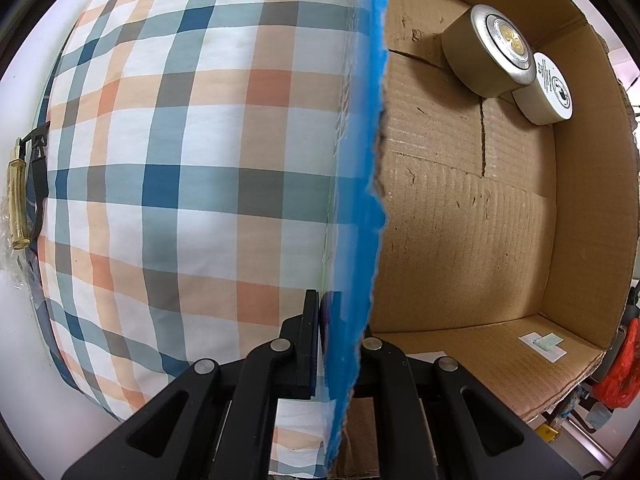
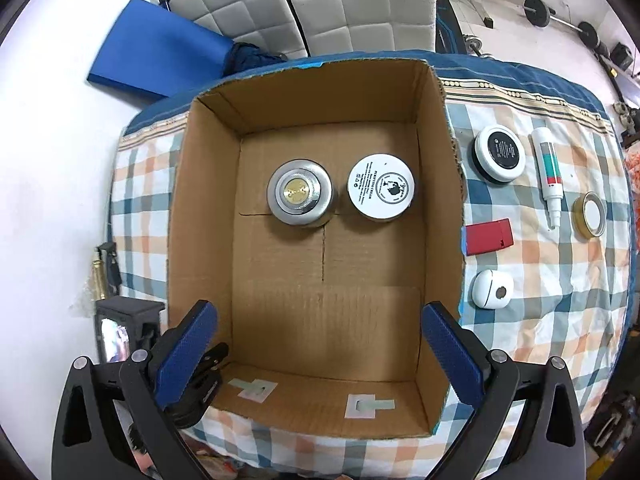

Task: Organize rigid objects
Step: 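Move the right gripper to the black-lid white jar and grasp it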

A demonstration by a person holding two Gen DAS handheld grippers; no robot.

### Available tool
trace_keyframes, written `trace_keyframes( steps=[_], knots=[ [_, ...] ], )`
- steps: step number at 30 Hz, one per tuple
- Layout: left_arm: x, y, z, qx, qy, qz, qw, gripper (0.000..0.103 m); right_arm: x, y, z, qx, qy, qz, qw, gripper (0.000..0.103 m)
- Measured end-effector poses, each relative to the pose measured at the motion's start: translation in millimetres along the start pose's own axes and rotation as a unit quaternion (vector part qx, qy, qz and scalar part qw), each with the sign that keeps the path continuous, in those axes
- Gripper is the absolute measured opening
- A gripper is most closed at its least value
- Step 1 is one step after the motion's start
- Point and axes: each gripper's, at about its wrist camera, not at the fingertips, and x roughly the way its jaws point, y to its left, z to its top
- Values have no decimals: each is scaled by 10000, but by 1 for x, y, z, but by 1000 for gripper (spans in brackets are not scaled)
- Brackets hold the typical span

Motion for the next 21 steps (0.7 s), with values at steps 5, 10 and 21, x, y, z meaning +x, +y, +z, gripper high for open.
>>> trace_keyframes(
  steps=[5, 10, 21],
  knots=[
    [-1, -1, -1, 6, -1, 7, 10000, 4, -21, -31, -2, 320, -246, 149, 9991, 103],
    [-2, -1, -1, -5, 2, 18, 10000, 4, -32, -97, 3, 879, -497, -23, 9949, 103],
    [-4, -1, -1, 18, 34, 47, 10000, 4, 47, -237, 6, 2125, 87, -299, 9767, 103]
  ],
)
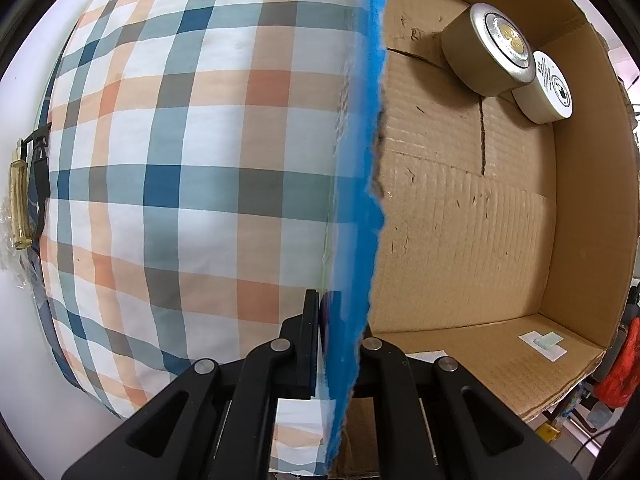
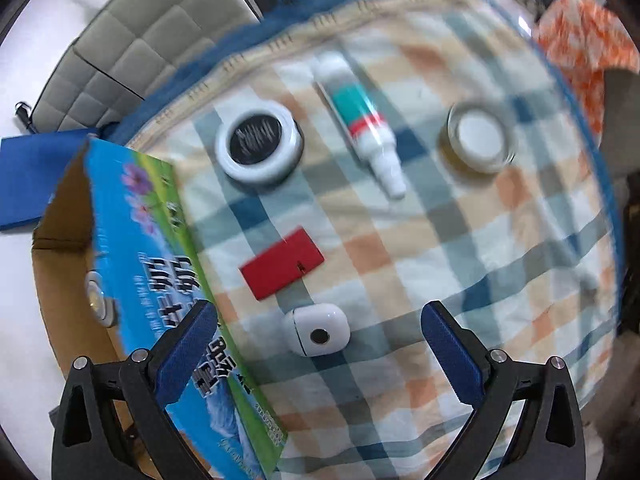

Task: Organize rigid objects
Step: 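Move the right gripper to the black-lid white jar and grasp it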

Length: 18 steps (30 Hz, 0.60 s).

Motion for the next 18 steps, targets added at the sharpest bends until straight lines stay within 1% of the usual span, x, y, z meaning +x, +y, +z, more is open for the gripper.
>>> trace_keyframes(
  steps=[2, 3, 6, 10, 14, 17, 18],
  knots=[
    [0, 0, 0, -9, -3, 9, 10000, 4, 7, 1, 7, -55, -82, -6, 10000, 103],
    [1, 0, 0, -29, -6, 2, 10000, 4, 10, 2, 12, -80, -211, -34, 9997, 103],
    [2, 0, -1, -76, -1, -13, 10000, 4, 18, 12, 31, -85, -487, 72, 9988, 103],
    [3, 1, 0, -106, 14, -20, 9999, 4, 30, 27, 56, 7, -654, 181, 9977, 103],
    [3, 3, 1, -144, 44, -28, 9999, 4, 49, 47, 78, -4, -637, 25, 9980, 102],
    [4, 5, 3, -140, 53, -30, 9999, 4, 67, 58, 89, -6, -490, -156, 9987, 98],
    [4, 6, 3, -136, 59, -33, 9999, 4, 74, 64, 91, -33, -437, -277, 9987, 94]
  ],
)
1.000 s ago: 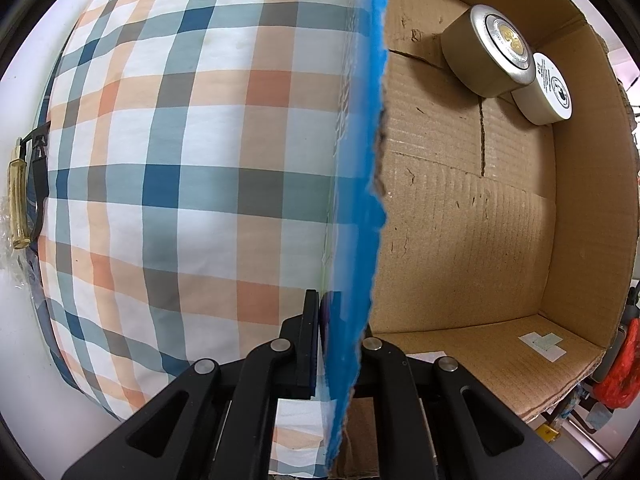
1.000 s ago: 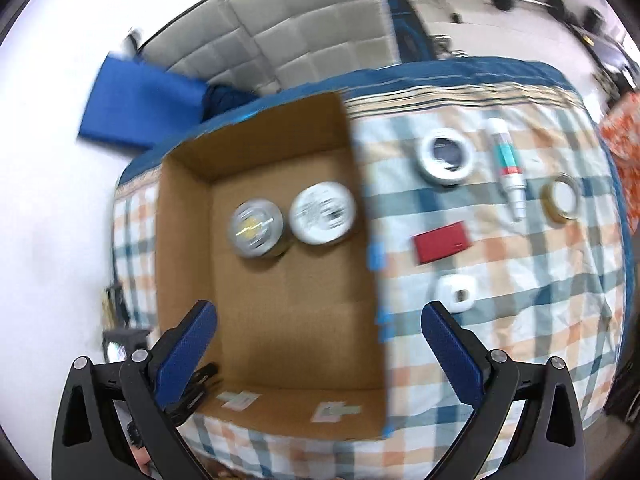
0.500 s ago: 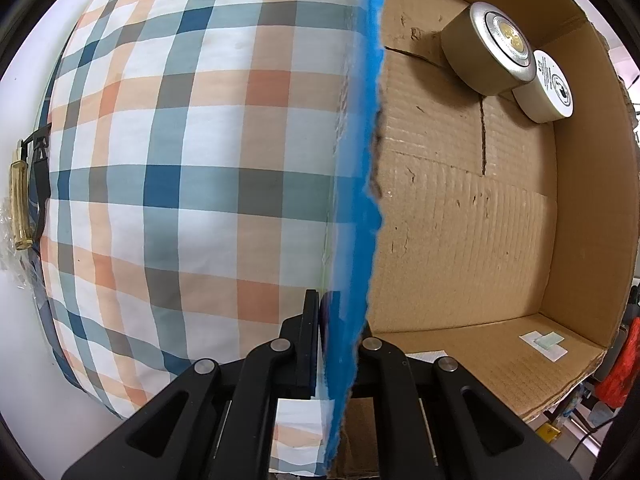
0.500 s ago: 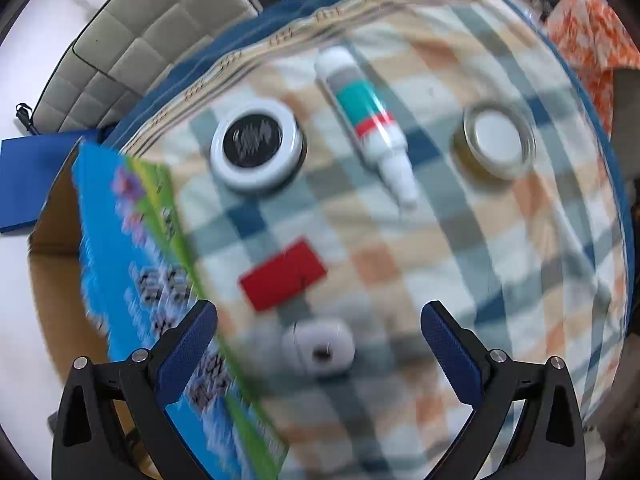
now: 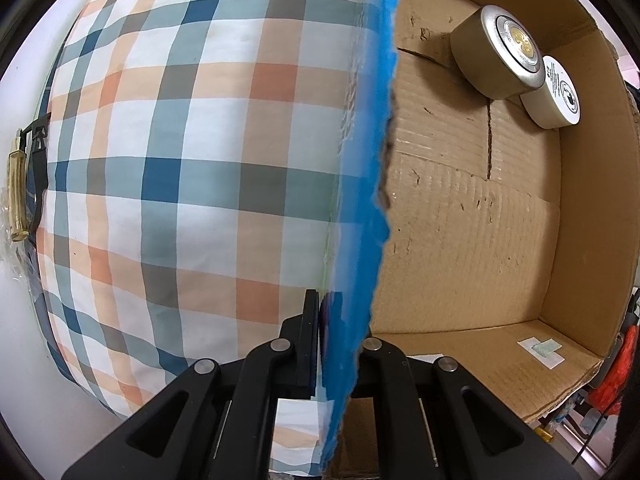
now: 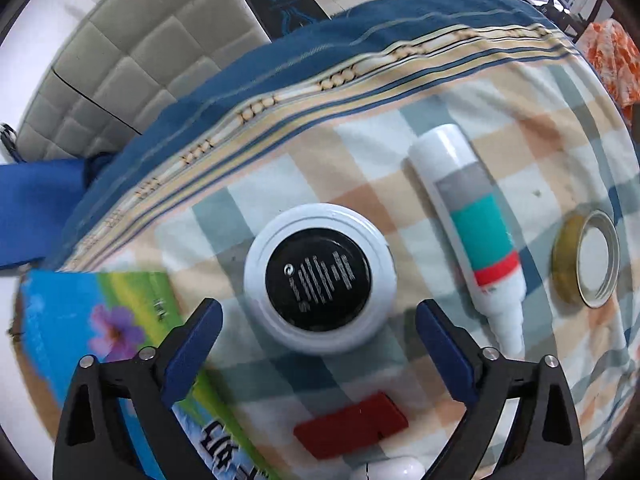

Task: Organize rigid objects
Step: 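Move the right gripper to the black-lid white jar and grasp it, then carry the black-lid jar into the box and release it with the right gripper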

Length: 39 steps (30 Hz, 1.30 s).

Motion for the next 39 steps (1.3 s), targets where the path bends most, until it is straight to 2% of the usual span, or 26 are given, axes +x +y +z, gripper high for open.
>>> trace_keyframes(
  steps=[1, 3, 4, 16, 21, 29, 34, 39],
  knots=[
    [0, 0, 1, -2, 5, -4, 10000, 4, 3, 4, 1, -34, 29, -29, 10000, 92],
    [1, 1, 1, -3, 8, -7, 10000, 4, 12, 9, 4, -127, 118, -204, 9996, 79],
    [1, 2, 2, 1, 6, -8, 10000, 4, 17, 12, 3, -198, 155, -367, 9990, 76],
    [0, -4, -1, 78, -36, 4, 10000, 4, 15, 7, -33, -799, 449, -903, 9917, 74],
    [-1, -6, -2, 80, -46, 4, 10000, 4, 14, -5, -47, -738, 614, -835, 9919, 75],
    [-2, -6, -3, 72, -71, 0, 9999, 4, 21, -17, -26, -333, 680, -737, 9944, 79],
    [-2, -4, -5, 68, -90, -16, 9999, 4, 30, -17, -6, -97, 740, -644, 9951, 78],
    [-2, -4, -6, 77, -103, -20, 9999, 4, 27, -20, 2, -297, 701, -759, 9942, 77]
  ],
)
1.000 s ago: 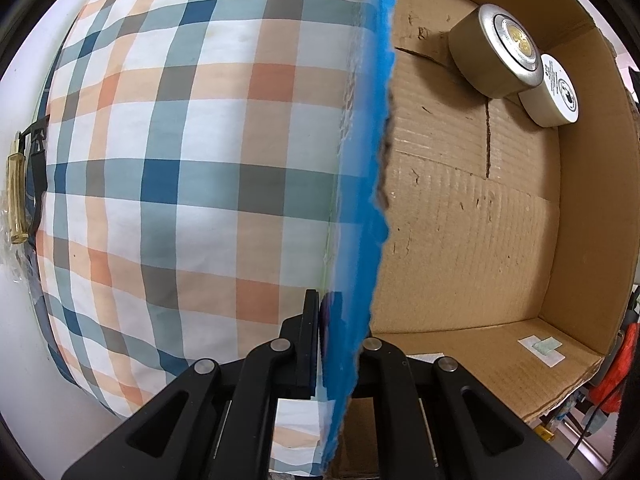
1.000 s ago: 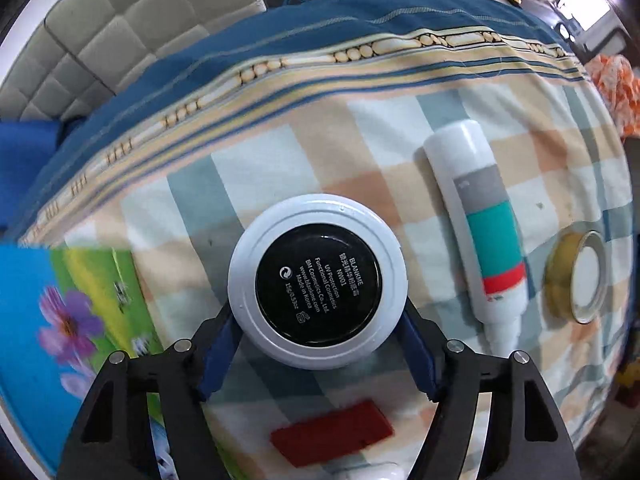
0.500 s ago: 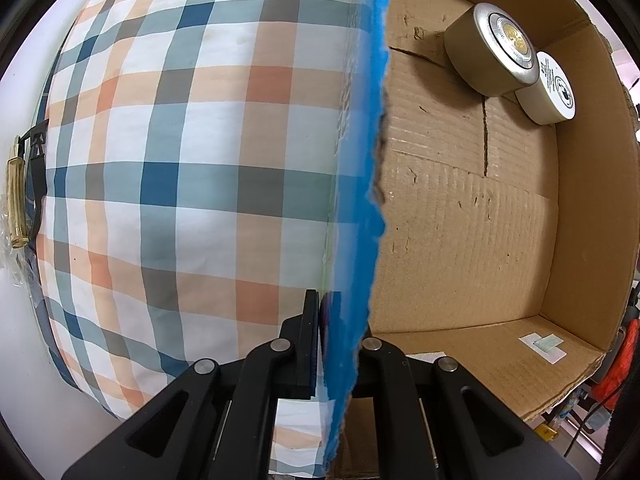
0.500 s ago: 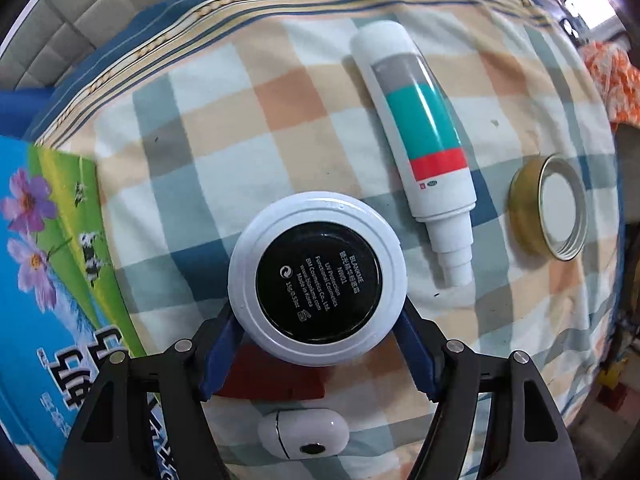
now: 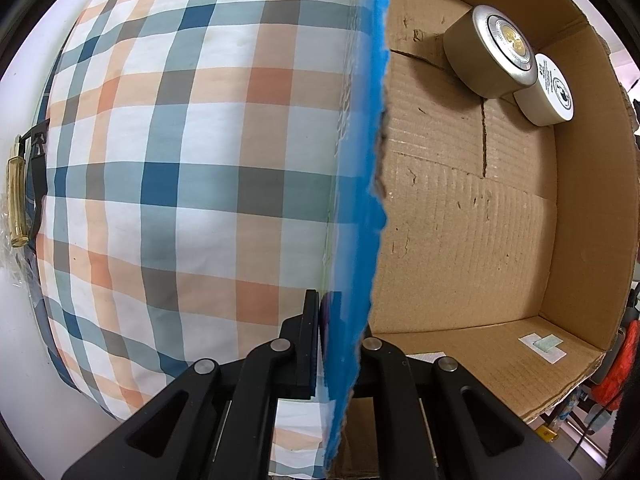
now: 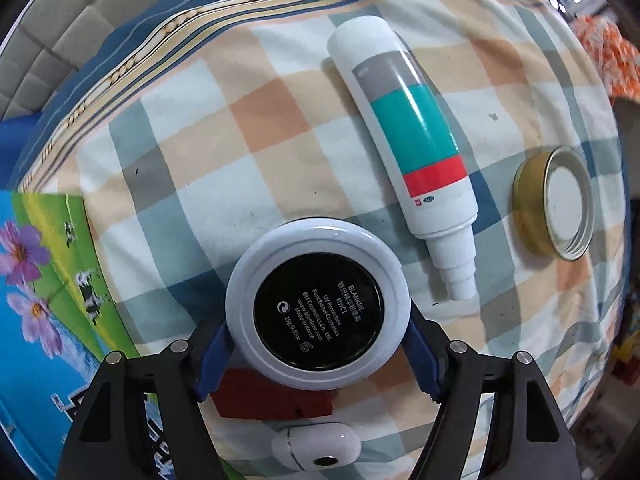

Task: Organize rigid objects
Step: 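Carry the black-lid jar into the box and release it with the right gripper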

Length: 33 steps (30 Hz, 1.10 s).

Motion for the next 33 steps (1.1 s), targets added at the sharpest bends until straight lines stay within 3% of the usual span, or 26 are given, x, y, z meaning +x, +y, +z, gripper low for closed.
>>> trace_keyframes(
  steps=[4, 12, 19, 24, 33],
  knots=[
    [-1, 0, 0, 23, 11, 1, 10000, 4, -16, 3, -9, -141, -169, -34, 9998, 77],
    [0, 0, 3, 39, 28, -3, 10000, 4, -91, 2, -39, -319, -621, 649, 9954, 77],
    [-1, -2, 4, 49, 31, -8, 10000, 4, -151, 36, -104, -944, -778, 1267, 9844, 77],
    [-1, -2, 3, 30, 29, -31, 10000, 5, -165, 68, -158, -1367, -610, 1658, 9747, 77],
    [0, 3, 2, -24, 39, -93, 9999, 5, -151, 127, -194, -1852, -311, 1891, 9638, 77]
  ],
)
